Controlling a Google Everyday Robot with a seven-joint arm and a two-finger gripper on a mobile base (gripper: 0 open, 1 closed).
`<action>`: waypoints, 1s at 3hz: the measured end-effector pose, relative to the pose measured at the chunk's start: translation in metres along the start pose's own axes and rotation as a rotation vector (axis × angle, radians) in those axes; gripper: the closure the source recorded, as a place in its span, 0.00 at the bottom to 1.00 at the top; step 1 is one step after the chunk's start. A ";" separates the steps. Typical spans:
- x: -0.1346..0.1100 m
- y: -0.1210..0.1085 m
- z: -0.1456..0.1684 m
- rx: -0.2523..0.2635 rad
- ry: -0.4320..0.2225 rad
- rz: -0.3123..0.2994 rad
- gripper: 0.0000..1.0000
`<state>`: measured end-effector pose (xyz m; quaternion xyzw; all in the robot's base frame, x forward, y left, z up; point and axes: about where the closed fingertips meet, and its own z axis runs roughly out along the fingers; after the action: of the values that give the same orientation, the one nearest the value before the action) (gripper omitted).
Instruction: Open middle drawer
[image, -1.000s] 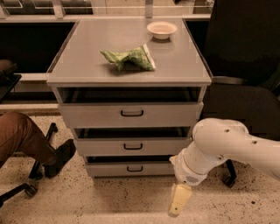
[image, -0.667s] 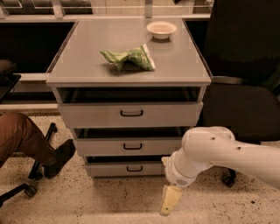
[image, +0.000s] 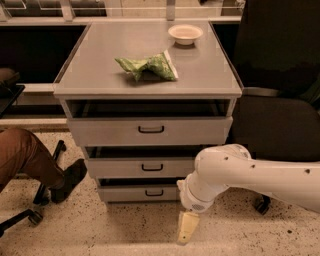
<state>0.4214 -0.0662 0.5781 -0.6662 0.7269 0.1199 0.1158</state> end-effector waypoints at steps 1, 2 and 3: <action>-0.006 -0.011 0.022 0.047 0.014 -0.022 0.00; -0.017 -0.049 0.061 0.140 0.008 -0.047 0.00; -0.039 -0.105 0.105 0.228 -0.011 -0.062 0.00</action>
Offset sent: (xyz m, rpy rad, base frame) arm 0.1047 0.0565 -0.0927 -0.0111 -0.2740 -0.0164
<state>0.5299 -0.0040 0.4895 -0.6700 0.7144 0.0366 0.1984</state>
